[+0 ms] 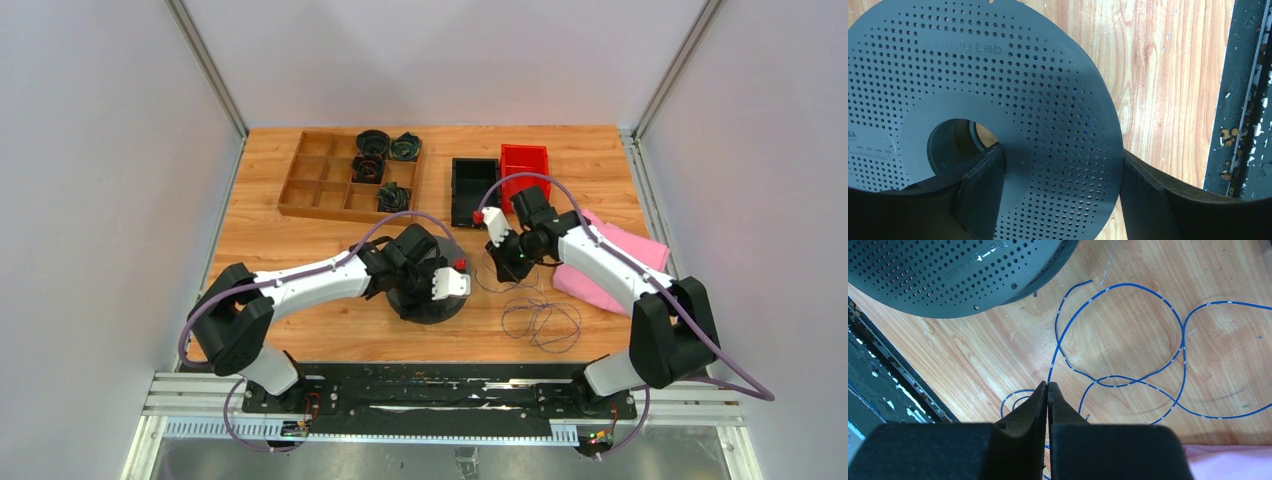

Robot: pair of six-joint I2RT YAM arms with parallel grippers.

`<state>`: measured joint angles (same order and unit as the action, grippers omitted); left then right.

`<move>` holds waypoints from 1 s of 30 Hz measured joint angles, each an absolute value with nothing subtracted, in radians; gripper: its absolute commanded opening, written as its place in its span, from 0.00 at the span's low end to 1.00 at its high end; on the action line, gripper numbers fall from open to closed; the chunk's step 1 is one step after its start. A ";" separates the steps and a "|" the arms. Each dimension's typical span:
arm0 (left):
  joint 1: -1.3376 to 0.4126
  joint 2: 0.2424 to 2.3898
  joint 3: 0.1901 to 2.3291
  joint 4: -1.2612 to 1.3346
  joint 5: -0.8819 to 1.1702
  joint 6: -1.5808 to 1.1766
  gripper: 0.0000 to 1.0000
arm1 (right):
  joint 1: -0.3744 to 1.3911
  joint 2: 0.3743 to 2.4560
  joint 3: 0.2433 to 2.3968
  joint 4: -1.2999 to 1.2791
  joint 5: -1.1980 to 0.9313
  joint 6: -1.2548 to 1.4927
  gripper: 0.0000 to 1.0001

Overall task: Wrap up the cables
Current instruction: Pick up the cable from the center of the board.

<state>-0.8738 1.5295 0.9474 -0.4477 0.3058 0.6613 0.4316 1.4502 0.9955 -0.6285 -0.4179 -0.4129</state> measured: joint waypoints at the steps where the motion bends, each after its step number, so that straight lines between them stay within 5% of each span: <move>1: -0.874 1.529 0.950 -0.451 0.307 0.653 0.66 | 0.431 1.448 0.995 -0.628 -0.418 -0.413 0.01; 16: -0.750 1.404 0.952 -0.442 0.566 0.373 0.44 | 0.395 1.388 1.022 -0.638 -0.377 -0.413 0.01; 30: -0.593 1.314 0.773 0.117 0.835 -0.324 0.38 | 0.295 1.372 1.062 -0.625 -0.446 -0.417 0.01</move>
<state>-0.5934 1.3136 0.7731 0.1165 0.8349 -0.3241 0.2951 1.3720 1.0622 -0.6250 -0.4458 -0.4168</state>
